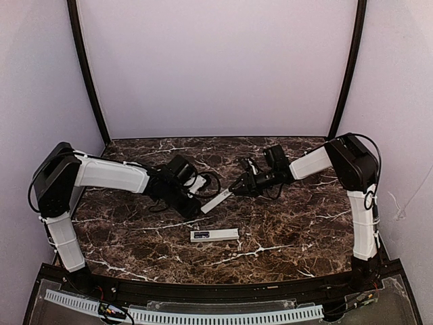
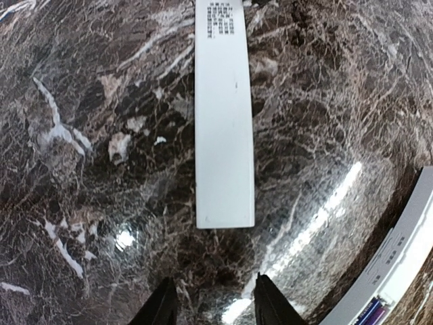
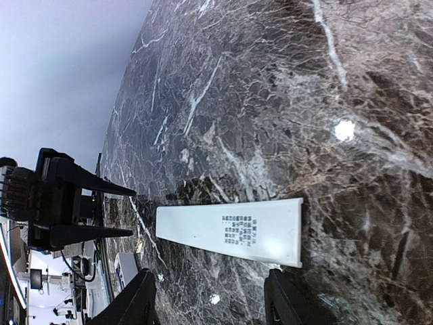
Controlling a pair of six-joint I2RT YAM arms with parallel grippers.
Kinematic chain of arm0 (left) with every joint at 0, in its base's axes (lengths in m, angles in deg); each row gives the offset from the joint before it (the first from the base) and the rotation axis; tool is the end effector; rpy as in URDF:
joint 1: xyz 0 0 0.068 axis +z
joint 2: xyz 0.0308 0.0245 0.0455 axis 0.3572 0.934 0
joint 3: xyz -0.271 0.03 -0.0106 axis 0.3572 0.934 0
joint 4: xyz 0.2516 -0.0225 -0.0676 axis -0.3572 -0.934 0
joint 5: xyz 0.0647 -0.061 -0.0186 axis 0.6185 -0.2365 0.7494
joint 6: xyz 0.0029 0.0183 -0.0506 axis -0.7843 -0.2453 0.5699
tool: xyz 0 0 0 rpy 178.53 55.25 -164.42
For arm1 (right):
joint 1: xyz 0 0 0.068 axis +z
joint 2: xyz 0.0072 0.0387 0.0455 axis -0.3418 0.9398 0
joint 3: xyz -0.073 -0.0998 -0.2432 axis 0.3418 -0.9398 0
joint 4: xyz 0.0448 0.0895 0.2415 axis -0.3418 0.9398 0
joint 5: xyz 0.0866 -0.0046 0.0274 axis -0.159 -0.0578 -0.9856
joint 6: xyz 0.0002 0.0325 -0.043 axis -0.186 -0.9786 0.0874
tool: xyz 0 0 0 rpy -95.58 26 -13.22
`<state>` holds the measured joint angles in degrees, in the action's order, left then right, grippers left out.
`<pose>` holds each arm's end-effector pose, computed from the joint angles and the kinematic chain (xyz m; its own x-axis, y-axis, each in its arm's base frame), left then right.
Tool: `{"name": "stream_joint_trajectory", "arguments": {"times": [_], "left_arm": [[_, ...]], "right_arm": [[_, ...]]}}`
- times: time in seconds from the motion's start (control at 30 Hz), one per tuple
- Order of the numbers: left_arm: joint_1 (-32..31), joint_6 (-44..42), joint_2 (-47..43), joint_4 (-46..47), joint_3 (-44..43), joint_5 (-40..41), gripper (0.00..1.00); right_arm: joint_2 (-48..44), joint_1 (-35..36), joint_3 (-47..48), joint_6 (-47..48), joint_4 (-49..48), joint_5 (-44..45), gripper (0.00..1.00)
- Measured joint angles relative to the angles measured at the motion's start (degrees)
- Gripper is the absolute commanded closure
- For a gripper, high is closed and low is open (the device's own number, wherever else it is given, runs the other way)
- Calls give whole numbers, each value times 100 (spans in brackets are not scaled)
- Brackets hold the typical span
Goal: Load the batteries into the remote control
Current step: Hold the battery cover at the center of the board.
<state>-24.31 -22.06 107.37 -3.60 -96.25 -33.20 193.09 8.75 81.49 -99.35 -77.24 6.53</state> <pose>0.2630 -0.2674 0.1643 -0.5995 0.5760 -0.5557 0.7151 0.6973 -0.0486 0.3738 0.2370 0.1040 -0.9041 -0.1785 -0.3883 -0.4273 0.3858 0.8176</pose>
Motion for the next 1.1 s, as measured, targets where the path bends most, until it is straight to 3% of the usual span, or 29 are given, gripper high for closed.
{"name": "stream_joint_trajectory", "arguments": {"times": [0.4, 1.1], "left_arm": [[9, 9, 459, 114, -658, -57, 63], [76, -46, 787, 42, -761, 133, 65]], "right_arm": [[-20, -205, -9, 26, 15, -15, 46], [39, -208, 380, 87, 190, -37, 46]]}}
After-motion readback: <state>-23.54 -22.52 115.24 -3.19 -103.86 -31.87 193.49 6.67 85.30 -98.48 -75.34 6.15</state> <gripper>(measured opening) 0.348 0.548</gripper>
